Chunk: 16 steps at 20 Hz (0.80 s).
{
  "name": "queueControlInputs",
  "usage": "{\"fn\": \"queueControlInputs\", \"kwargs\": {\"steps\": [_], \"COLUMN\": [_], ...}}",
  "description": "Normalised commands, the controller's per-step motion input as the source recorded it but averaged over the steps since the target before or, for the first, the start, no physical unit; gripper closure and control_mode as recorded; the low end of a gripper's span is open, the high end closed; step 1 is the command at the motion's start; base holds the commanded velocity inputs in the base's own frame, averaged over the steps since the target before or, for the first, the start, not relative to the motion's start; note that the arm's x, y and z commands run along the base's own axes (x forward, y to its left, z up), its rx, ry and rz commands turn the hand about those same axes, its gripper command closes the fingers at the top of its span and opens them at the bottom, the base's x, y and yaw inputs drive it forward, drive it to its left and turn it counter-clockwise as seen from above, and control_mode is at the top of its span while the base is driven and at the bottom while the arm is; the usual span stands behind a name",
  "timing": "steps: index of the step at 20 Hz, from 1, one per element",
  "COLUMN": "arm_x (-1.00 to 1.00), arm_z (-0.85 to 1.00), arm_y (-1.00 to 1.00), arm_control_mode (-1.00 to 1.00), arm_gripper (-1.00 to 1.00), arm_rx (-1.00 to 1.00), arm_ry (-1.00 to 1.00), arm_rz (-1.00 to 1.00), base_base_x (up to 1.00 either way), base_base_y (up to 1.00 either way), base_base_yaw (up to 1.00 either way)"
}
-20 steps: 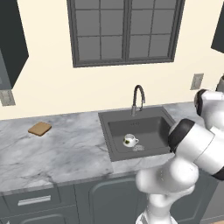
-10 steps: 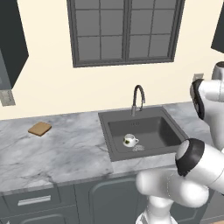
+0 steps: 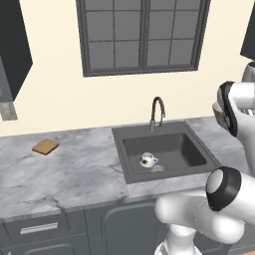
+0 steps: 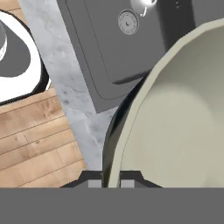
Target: Pick the mug and place it in the sink. Pick the bowl and place it in the open cabinet and then close the cabinet.
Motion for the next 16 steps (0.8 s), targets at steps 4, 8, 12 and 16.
{"fn": "queueControlInputs", "kwargs": {"steps": [4,8,12,16], "arm_x": [-0.24,-0.10,-0.07,-0.01], "arm_z": [0.13,0.03,0.04,0.02], "arm_y": [0.05,0.18,0.24,0.38], "arm_control_mode": [-1.00,-1.00,-1.00,-1.00], "arm_gripper": [1.00,1.00,1.00,1.00], "arm_rx": [0.00,0.00,0.00,0.00], "arm_ry": [0.00,-0.01,0.00,-0.01], "arm_rz": [0.12,0.08,0.09,0.10], "base_base_x": [0.00,0.00,0.00,0.00], "base_base_y": [0.00,0.00,0.00,0.00], "base_base_yaw": [0.00,0.00,0.00,0.00]}}
